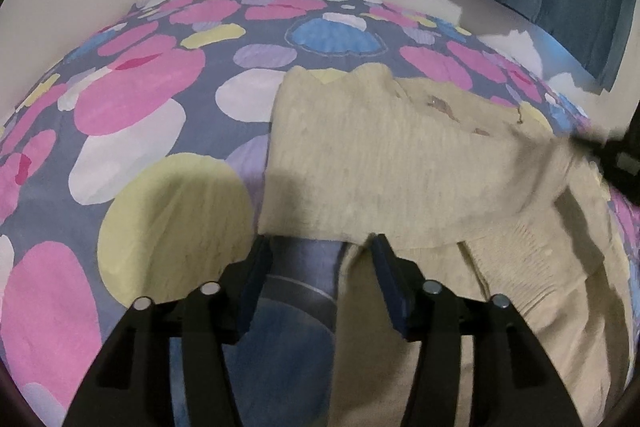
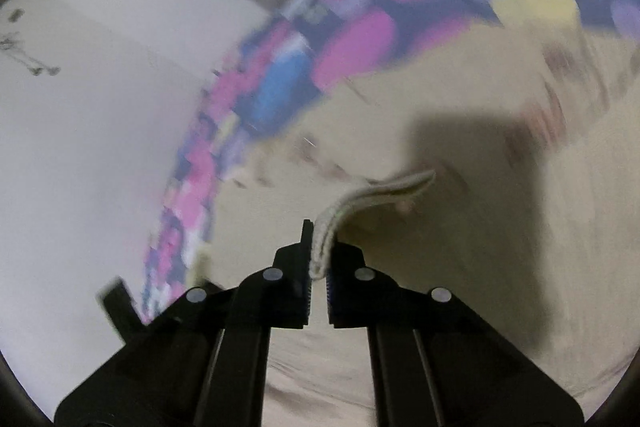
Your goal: Fold small clothes
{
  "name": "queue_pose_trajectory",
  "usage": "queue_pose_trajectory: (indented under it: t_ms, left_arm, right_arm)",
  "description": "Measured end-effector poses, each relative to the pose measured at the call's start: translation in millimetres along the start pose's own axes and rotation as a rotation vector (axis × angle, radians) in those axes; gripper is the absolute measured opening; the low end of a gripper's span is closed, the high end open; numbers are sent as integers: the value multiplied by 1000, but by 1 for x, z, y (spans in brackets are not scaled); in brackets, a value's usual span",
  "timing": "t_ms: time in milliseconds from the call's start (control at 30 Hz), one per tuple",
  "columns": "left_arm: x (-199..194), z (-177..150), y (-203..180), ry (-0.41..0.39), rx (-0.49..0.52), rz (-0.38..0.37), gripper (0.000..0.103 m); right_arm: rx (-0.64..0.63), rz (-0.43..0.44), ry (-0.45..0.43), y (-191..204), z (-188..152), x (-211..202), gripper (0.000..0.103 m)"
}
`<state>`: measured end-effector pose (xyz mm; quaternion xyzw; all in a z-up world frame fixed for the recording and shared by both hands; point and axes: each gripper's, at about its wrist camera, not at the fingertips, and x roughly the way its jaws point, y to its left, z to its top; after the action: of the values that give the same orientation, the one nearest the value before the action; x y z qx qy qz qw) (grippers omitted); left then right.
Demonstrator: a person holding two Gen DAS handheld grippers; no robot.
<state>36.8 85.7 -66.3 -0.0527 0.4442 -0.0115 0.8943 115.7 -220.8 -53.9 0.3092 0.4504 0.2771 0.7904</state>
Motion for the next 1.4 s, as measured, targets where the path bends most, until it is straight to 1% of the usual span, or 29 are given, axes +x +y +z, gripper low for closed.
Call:
queue_pose_trajectory:
  t_ms: [67,167,200,267,333,400,500,533,633,767,833,1067,1167,1400]
  left_arm:
    - [4,2,-2,12,6,15,58]
    - [15,10,-8,34,11,68,58]
    - [20,16,-9,41,11,86,58]
    - [26,23,-10,43,-1,100,58]
    - [28,26,-7,46,-19,96,58]
    - [28,26,-6,44,-26,93,59]
    - [27,23,-9,44,-19,92,65]
    - [27,23,-10,44,-15,92,66]
    - [27,22,-17,49,7,91,66]
    - [28,20,-25,52,37,101,67]
    - [28,18,-26,53,40,99,67]
    - [29,18,-23,62,21,89,70]
    - [28,16,-22,58,16,81,71]
    - [29,15,-23,58,11,77,71]
  right_arm:
    - [-43,41,-38,25,12,-13,5]
    - [-97,80,-84,49,21,-33,5]
    - [-110,88,-103,53,22,-42,5]
    - [-131,91,-148,54,22,-65,5]
    - [-138,75,-184,45,21,-86,5]
    - [-121,38,-215,23,14,-108,5]
    - [-73,-59,-233,-22,-4,-133,5]
    - [-31,-79,-228,-44,-12,-139,5]
    - [73,-116,-199,-92,-31,-141,5]
    - [120,-173,-164,-126,-52,-137,4]
    - [144,-181,-152,-138,-59,-133,4]
    - [154,-182,-146,-140,-72,-129,4]
    - [141,-199,-143,-139,-75,-129,4]
    - [167,-192,-147,-145,-80,-127,4]
